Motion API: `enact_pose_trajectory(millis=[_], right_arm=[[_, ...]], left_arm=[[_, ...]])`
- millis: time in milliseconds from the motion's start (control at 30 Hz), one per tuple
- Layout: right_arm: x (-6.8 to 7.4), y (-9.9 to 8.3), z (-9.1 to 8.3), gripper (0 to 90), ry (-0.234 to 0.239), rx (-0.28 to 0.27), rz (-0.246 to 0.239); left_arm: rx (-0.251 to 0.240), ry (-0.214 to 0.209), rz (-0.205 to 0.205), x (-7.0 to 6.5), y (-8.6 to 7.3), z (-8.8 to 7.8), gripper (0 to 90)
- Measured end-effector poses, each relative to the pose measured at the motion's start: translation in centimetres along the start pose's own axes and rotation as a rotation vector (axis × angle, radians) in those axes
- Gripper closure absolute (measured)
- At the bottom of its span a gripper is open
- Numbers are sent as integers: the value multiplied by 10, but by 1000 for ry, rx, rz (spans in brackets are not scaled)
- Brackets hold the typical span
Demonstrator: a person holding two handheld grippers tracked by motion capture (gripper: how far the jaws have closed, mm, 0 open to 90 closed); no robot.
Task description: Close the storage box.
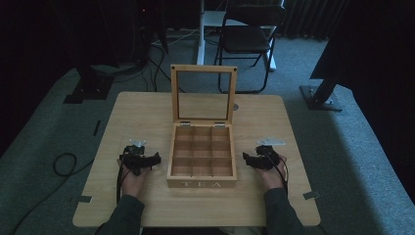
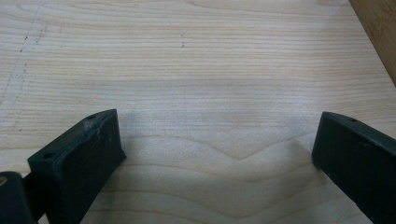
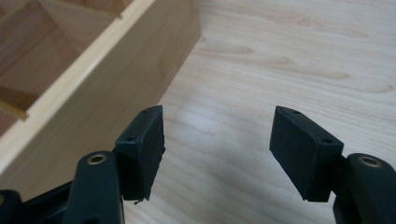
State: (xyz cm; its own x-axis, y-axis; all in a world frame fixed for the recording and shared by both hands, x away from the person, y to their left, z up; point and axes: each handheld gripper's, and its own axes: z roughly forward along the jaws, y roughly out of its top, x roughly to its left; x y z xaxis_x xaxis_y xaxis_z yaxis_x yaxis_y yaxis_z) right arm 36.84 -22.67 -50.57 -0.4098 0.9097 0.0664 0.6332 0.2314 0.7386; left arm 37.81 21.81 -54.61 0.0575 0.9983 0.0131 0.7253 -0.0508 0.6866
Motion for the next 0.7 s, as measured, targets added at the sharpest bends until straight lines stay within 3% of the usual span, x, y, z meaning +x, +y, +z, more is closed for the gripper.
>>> enact_pose_trajectory(millis=[200,500,700], right_arm=[[-2,9,1,362,29,-18,23],[-2,27,1,388,49,-39,14],[-5,42,1,389,29,-51,1]], left_arm=[[-2,0,1,0,0,0,16],[0,0,2,0,0,0,17],[1,0,3,0,0,0,16]])
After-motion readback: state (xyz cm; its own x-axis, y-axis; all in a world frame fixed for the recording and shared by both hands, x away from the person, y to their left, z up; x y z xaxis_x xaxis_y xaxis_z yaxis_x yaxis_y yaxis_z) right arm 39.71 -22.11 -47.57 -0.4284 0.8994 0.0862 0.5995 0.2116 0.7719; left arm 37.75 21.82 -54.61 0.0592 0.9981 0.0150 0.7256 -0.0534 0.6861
